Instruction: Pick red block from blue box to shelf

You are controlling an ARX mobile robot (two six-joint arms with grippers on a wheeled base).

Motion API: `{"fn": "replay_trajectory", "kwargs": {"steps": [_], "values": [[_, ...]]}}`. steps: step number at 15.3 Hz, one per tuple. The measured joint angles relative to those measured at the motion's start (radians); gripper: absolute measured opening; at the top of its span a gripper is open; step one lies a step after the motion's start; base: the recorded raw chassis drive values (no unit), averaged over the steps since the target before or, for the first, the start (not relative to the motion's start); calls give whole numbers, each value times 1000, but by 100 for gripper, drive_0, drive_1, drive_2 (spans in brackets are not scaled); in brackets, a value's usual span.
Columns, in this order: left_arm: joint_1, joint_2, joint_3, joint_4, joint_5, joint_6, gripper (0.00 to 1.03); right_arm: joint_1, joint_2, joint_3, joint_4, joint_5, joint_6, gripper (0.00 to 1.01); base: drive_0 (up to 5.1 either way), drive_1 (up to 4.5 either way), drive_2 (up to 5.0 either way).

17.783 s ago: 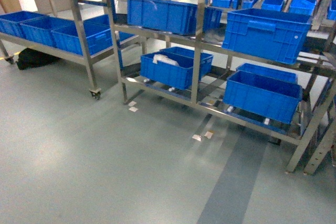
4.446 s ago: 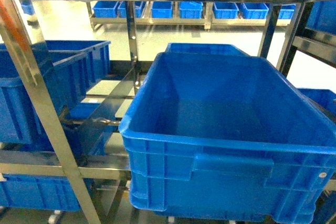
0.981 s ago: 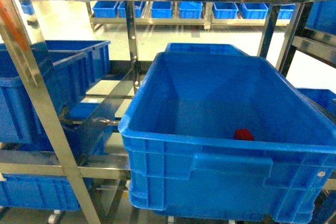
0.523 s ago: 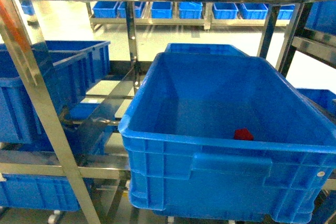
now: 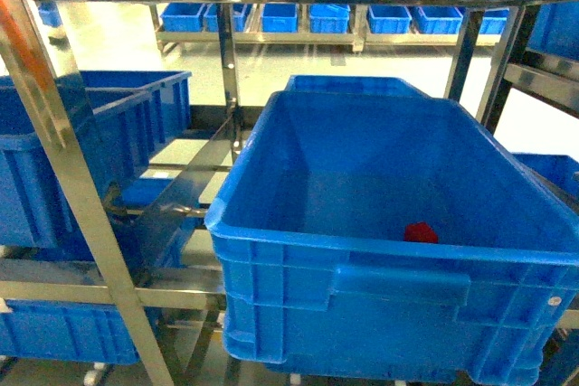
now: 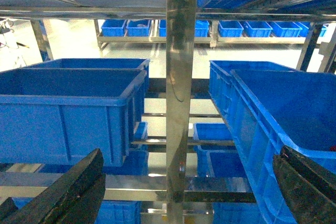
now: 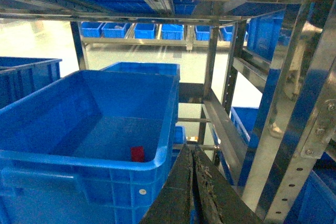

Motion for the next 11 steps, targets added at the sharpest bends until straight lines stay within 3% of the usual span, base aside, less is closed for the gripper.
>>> {"fn": "replay_trajectory", "kwargs": {"steps": [2,9,10,11], "values": [[0,0,0,0,0,0,98,0,0,0,-1,0,0,2,0,0,0],[0,0,0,0,0,0,98,0,0,0,-1,0,0,91,0,0,0],[0,0,0,0,0,0,98,0,0,0,-1,0,0,100,0,0,0],[0,0,0,0,0,0,98,0,0,0,-1,0,0,97,0,0,0]]}}
